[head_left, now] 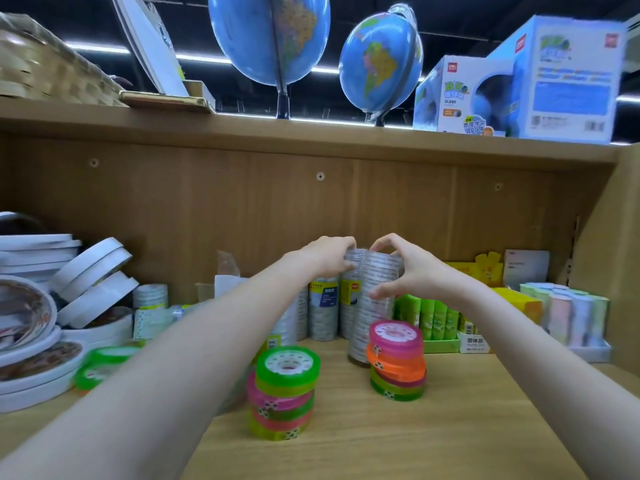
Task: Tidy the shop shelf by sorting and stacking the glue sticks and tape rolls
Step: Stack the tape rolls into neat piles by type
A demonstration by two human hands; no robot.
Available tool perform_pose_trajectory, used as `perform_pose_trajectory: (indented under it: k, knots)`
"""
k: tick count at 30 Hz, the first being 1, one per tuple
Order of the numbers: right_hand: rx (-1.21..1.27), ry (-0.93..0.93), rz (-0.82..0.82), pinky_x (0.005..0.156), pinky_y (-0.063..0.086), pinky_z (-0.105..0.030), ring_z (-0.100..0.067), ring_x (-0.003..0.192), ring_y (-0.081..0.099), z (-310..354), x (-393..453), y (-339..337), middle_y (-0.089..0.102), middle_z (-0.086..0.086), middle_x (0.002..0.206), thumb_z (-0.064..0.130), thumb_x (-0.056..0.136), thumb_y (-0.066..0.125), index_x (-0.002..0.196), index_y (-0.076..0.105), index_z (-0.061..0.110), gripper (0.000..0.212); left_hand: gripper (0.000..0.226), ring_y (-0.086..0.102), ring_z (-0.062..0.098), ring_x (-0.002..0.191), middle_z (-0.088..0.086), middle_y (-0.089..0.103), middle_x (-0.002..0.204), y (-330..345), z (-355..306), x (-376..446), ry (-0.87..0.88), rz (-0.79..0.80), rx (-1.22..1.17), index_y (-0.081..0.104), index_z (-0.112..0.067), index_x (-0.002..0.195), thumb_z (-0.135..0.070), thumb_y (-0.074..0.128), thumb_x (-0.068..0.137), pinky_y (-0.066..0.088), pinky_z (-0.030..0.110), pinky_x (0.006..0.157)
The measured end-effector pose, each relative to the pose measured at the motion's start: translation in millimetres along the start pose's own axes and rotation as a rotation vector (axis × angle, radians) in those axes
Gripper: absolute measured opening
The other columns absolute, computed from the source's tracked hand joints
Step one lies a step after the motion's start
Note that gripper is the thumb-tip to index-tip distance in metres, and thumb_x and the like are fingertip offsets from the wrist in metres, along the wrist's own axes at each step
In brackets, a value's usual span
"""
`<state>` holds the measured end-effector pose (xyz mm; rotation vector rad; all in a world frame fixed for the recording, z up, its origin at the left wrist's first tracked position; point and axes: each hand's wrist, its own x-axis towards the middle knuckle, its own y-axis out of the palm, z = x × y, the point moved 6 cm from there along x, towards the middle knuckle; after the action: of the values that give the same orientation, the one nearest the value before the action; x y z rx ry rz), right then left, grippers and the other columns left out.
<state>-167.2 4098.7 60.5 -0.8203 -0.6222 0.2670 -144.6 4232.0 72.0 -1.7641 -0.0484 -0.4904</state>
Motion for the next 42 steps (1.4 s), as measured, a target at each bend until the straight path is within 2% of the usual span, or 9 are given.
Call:
perform_pose_trajectory:
  k: [9, 14, 19, 23, 27, 29, 33, 37, 42]
  knots:
    - [0.032, 0.021, 0.008, 0.076, 0.058, -0.04, -0.022, 0.092, 0.064, -4, 2, 0, 0.058, -0.006, 0.101, 0.013, 0.065, 0.083, 0.115, 0.045, 0.024, 0.064, 0.03, 0.05, 0.021, 0.097, 0.009, 0.056, 0.116, -5, 2, -8, -0.006, 0.006, -0.06, 0.042, -0.016, 0.121, -0.025, 0.052, 0.094, 0.041, 0.032, 0.082]
    - [-0.074, -0.067, 0.008, 0.073, 0.05, -0.024, -0.013, 0.091, 0.058, 18, -1, 9, 0.054, 0.009, 0.098, 0.017, 0.065, 0.083, 0.116, 0.046, 0.027, 0.064, 0.031, 0.049, 0.02, 0.114, 0.005, 0.055, 0.124, -23, 18, -35, -0.044, -0.044, -0.059, 0.05, -0.017, 0.122, -0.023, 0.054, 0.091, 0.037, 0.026, 0.087]
    - [-0.056, -0.14, 0.013, 0.065, 0.045, -0.013, -0.006, 0.089, 0.054, 47, 0, 29, 0.052, 0.013, 0.101, 0.019, 0.066, 0.082, 0.117, 0.046, 0.024, 0.063, 0.023, 0.054, 0.018, 0.11, 0.002, 0.059, 0.12, -54, 46, -85, -0.076, -0.093, -0.1, 0.055, -0.022, 0.115, -0.024, 0.052, 0.092, 0.043, 0.027, 0.09]
    - [-0.227, -0.215, 0.018, 0.081, 0.035, -0.023, -0.015, 0.106, 0.047, 65, 8, 49, 0.051, 0.001, 0.117, 0.023, 0.068, 0.08, 0.121, 0.043, 0.022, 0.065, 0.014, 0.059, 0.016, 0.104, -0.004, 0.062, 0.107, -72, 68, -134, -0.094, -0.08, -0.162, 0.057, -0.025, 0.106, -0.025, 0.052, 0.093, 0.047, 0.029, 0.089]
    - [-0.314, -0.128, 0.038, 0.093, 0.045, -0.035, -0.023, 0.111, 0.044, 73, 9, 50, 0.037, -0.007, 0.124, 0.021, 0.071, 0.077, 0.123, 0.042, 0.024, 0.063, 0.012, 0.058, 0.015, 0.107, 0.0, 0.065, 0.109, -81, 101, -181, -0.138, -0.142, -0.251, 0.059, -0.024, 0.104, -0.021, 0.052, 0.094, 0.044, 0.035, 0.097]
    - [-0.334, -0.175, -0.015, 0.099, 0.038, -0.03, -0.022, 0.115, 0.043, 86, 4, 43, 0.036, -0.004, 0.121, 0.02, 0.074, 0.075, 0.121, 0.047, 0.022, 0.055, 0.012, 0.056, 0.017, 0.108, 0.002, 0.063, 0.112, -82, 122, -201, -0.203, -0.158, -0.268, 0.057, -0.022, 0.105, -0.019, 0.051, 0.095, 0.044, 0.036, 0.098]
    - [-0.355, -0.301, -0.003, 0.097, 0.035, -0.027, -0.019, 0.112, 0.048, 123, -9, 50, 0.047, -0.003, 0.114, 0.025, 0.082, 0.068, 0.118, 0.053, 0.02, 0.039, 0.022, 0.055, 0.017, 0.106, 0.006, 0.059, 0.118, -75, 157, -227, -0.34, -0.154, -0.15, 0.056, -0.016, 0.115, -0.015, 0.049, 0.094, 0.046, 0.032, 0.092]
    - [-0.37, -0.283, 0.069, 0.099, 0.04, -0.043, -0.02, 0.112, 0.051, 133, -10, 70, 0.057, -0.001, 0.115, 0.036, 0.084, 0.063, 0.111, 0.058, 0.025, 0.029, 0.038, 0.049, 0.018, 0.121, 0.003, 0.05, 0.135, -40, 155, -243, -0.344, 0.029, 0.045, 0.047, -0.017, 0.131, -0.022, 0.049, 0.094, 0.039, 0.029, 0.099]
    - [-0.488, -0.242, 0.059, 0.104, 0.032, -0.048, -0.016, 0.112, 0.052, 123, -7, 79, 0.059, 0.004, 0.116, 0.04, 0.086, 0.059, 0.113, 0.056, 0.027, 0.029, 0.037, 0.05, 0.019, 0.117, 0.004, 0.054, 0.129, -19, 147, -250, -0.31, 0.056, 0.115, 0.048, -0.02, 0.13, -0.026, 0.05, 0.093, 0.04, 0.028, 0.093]
